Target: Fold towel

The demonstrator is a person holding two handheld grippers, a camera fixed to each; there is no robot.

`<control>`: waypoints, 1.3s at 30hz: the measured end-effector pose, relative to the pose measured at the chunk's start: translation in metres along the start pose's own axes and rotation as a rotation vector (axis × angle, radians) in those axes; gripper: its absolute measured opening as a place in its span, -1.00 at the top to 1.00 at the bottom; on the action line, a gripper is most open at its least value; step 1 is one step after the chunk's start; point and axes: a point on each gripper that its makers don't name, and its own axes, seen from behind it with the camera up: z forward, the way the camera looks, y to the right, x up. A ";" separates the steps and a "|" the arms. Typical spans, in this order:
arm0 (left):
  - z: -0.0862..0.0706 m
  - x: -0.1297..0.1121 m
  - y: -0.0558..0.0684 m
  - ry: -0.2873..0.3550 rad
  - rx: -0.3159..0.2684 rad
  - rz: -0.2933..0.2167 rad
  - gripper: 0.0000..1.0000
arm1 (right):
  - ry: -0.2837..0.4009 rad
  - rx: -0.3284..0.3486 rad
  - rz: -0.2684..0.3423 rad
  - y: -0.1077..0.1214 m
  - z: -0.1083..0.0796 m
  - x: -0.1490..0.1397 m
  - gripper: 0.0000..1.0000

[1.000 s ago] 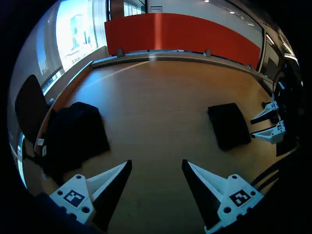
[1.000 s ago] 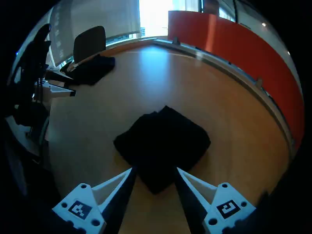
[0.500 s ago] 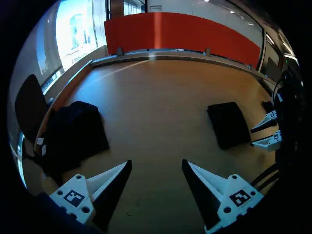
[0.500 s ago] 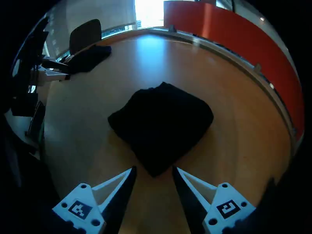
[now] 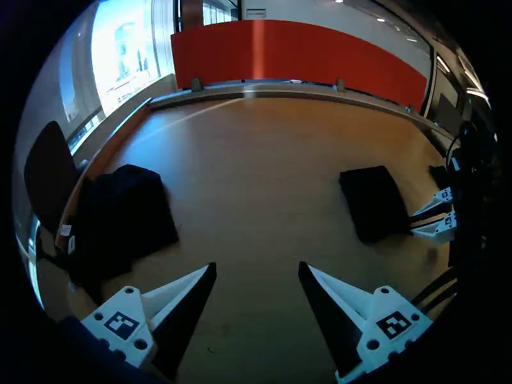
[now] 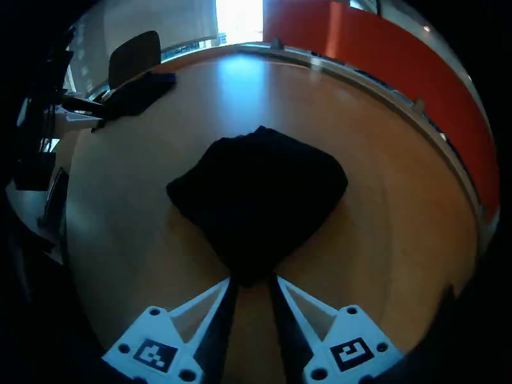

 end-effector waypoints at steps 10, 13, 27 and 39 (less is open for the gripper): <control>0.001 -0.001 0.002 0.000 -0.002 0.003 -0.90 | 0.014 0.005 0.030 0.001 -0.001 0.000 0.90; 0.001 -0.001 0.003 -0.001 -0.003 0.005 -0.90 | 0.023 0.001 0.027 0.001 -0.002 0.001 0.90; 0.005 0.015 0.008 0.027 -0.019 0.009 -0.90 | 0.160 -0.035 -0.025 0.012 -0.044 0.068 0.90; 0.003 0.039 0.016 0.076 -0.040 0.021 -0.90 | 0.315 -0.073 -0.077 0.030 -0.104 0.155 0.90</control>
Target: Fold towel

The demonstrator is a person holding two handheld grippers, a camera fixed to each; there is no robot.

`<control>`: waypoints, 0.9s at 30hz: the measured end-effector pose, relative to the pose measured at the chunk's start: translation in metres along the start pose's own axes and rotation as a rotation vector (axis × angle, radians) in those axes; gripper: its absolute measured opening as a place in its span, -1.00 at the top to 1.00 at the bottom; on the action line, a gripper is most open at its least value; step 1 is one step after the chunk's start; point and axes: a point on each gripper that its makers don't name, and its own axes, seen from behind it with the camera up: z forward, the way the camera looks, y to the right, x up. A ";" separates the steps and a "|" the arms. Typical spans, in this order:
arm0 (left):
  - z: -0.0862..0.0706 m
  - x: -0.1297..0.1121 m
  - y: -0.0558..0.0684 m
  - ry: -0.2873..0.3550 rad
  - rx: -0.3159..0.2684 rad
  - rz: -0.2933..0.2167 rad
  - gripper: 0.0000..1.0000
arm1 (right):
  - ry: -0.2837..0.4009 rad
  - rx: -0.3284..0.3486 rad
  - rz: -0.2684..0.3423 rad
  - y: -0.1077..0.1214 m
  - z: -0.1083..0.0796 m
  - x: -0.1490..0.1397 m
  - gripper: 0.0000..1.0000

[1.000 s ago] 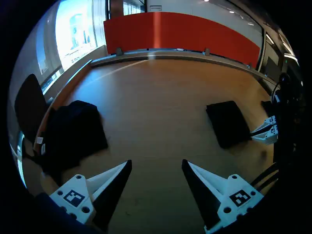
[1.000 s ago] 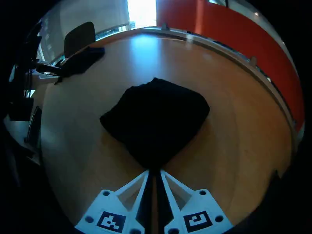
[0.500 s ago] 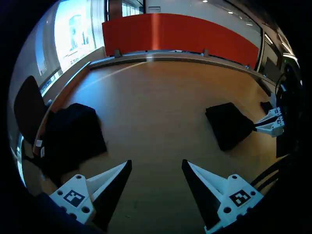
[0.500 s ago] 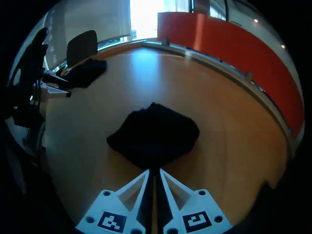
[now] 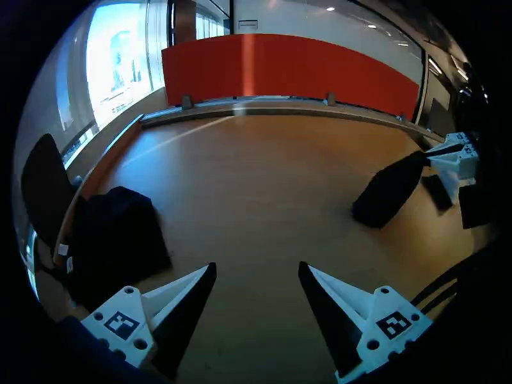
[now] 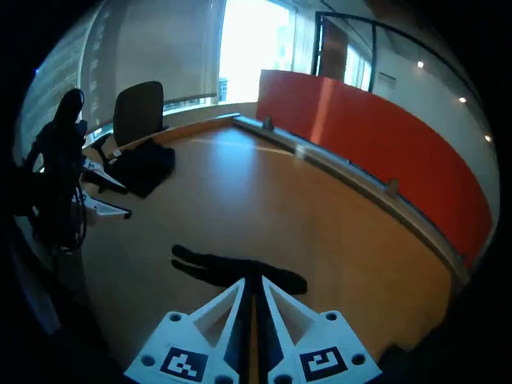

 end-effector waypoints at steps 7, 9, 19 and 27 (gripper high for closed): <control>-0.001 0.008 0.002 0.016 -0.008 0.003 -0.90 | 0.031 -0.029 -0.010 0.014 -0.019 0.021 0.90; -0.001 0.010 0.003 0.020 -0.011 0.004 -0.90 | 0.029 -0.039 -0.006 0.019 -0.023 0.021 0.90; -0.002 0.016 0.012 0.032 -0.025 0.012 -0.90 | 0.026 -0.097 0.029 0.049 -0.047 0.015 0.90; 0.000 0.019 0.015 0.033 -0.029 0.019 -0.90 | 0.037 -0.139 0.067 0.080 -0.067 0.013 0.90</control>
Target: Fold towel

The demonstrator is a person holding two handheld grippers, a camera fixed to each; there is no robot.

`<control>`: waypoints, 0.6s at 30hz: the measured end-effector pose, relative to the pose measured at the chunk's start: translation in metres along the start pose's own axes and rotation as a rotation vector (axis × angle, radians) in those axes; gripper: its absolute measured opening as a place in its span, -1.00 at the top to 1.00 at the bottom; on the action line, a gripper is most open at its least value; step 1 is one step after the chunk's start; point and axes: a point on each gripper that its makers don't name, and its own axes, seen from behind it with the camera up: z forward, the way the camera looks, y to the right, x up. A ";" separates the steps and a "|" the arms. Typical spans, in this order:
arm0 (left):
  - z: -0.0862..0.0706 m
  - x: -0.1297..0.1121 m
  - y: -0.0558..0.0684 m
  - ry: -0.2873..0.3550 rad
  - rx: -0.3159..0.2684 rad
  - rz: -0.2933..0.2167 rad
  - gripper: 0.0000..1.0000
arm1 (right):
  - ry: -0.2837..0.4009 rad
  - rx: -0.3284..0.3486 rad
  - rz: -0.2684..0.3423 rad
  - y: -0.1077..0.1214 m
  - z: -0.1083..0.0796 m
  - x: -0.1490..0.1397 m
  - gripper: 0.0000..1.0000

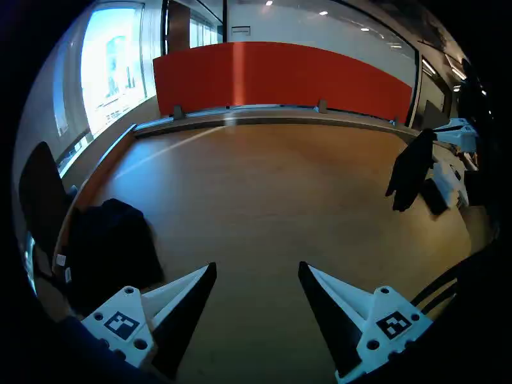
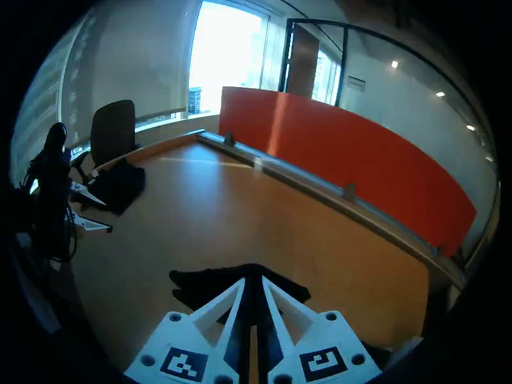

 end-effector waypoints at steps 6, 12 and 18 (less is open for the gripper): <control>0.001 0.000 0.001 -0.003 -0.001 0.009 -0.90 | -0.007 -0.039 0.021 0.034 -0.010 -0.006 0.90; 0.002 0.000 0.003 -0.007 0.000 0.017 -0.90 | -0.015 -0.076 0.051 0.069 -0.019 -0.015 0.90; 0.003 -0.001 0.004 -0.015 0.006 0.022 -0.90 | -0.022 -0.106 0.075 0.104 -0.026 -0.022 0.90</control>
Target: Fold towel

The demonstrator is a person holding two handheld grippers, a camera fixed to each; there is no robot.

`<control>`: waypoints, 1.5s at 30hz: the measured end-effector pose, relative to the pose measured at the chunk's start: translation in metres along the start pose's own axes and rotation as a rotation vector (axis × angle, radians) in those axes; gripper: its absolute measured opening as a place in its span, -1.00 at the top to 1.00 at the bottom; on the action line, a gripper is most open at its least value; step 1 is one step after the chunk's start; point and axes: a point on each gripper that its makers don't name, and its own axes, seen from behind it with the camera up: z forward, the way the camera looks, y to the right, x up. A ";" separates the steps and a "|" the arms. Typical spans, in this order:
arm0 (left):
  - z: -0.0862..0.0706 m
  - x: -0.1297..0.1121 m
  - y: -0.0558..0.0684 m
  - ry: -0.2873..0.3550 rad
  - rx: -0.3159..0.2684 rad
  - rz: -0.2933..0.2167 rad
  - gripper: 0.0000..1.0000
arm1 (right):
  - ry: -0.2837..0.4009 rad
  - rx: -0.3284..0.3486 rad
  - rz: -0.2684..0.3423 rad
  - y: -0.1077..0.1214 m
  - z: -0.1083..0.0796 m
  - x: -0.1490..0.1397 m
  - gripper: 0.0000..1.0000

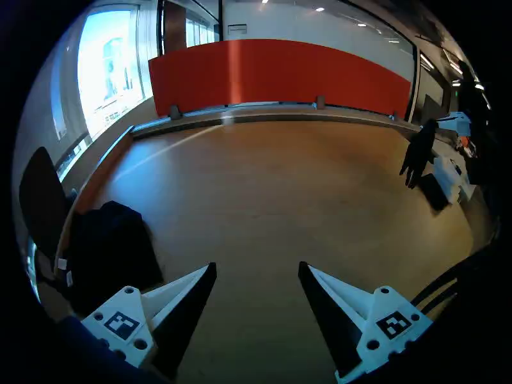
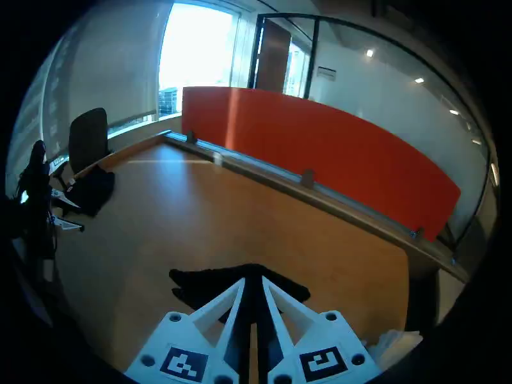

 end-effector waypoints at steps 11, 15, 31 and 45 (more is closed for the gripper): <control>0.002 0.002 0.003 -0.008 0.014 0.007 -0.90 | -0.034 -0.041 0.014 0.059 0.000 -0.013 0.91; 0.001 0.002 0.004 -0.011 0.019 0.007 -0.90 | -0.046 -0.060 0.019 0.080 0.002 -0.018 0.91; 0.002 0.002 0.012 -0.024 0.035 0.009 -0.90 | -0.092 -0.125 0.025 0.150 0.004 -0.038 0.91; 0.003 0.008 0.021 -0.024 0.035 0.026 -0.90 | -0.119 -0.145 0.062 0.176 0.006 -0.059 0.91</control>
